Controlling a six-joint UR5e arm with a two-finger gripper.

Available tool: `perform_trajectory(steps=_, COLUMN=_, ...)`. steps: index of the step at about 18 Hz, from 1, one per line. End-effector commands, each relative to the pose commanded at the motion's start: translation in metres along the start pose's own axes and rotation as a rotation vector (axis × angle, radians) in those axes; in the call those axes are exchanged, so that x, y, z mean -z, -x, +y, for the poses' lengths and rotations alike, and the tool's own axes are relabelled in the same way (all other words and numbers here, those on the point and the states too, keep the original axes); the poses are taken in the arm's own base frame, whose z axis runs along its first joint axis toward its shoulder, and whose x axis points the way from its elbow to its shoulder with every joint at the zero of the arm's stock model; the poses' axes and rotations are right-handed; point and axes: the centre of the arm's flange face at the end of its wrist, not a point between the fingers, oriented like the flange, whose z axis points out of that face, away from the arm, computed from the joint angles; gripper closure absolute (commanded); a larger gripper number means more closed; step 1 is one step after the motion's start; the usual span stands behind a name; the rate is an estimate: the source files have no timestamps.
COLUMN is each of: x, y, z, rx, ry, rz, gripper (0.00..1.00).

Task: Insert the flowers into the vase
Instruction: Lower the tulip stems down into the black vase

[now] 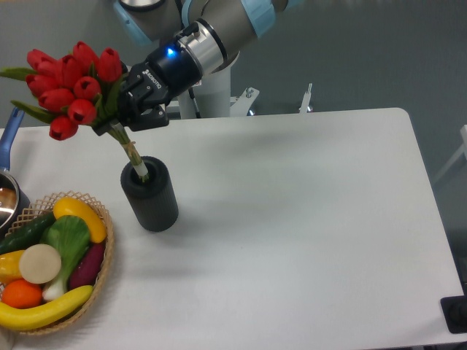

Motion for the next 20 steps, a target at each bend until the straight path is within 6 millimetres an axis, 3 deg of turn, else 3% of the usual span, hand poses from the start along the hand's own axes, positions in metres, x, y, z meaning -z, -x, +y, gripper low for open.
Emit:
perform_trajectory(steps=11, x=-0.002, y=-0.007, z=0.018, rx=0.019, ry=0.007, rz=0.005, gripper=0.74)
perform_trajectory(steps=17, x=-0.01, y=0.008, z=0.056, rx=0.015, ry=0.033, rz=0.013, gripper=0.63)
perform_trajectory(steps=20, x=-0.012, y=0.011, z=0.066, rx=0.016, ry=0.036, rz=0.018, gripper=0.57)
